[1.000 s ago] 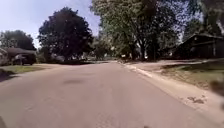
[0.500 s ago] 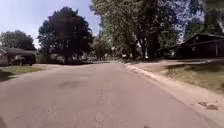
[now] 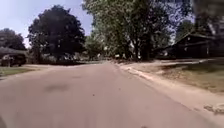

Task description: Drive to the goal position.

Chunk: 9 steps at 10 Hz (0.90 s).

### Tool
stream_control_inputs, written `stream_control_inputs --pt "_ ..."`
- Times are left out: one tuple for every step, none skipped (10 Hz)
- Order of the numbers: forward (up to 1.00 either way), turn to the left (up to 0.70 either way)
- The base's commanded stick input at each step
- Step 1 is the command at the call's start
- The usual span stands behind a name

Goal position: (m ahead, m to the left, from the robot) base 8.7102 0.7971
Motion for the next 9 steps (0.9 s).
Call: stream_control_inputs --pt "0.50 0.00" --pt "0.50 0.00" --pt "0.50 0.00" --pt "0.50 0.00" --pt "0.50 0.00" --pt "0.50 0.00" --pt "0.50 0.00" --pt "0.50 0.00" --pt "0.50 0.00"
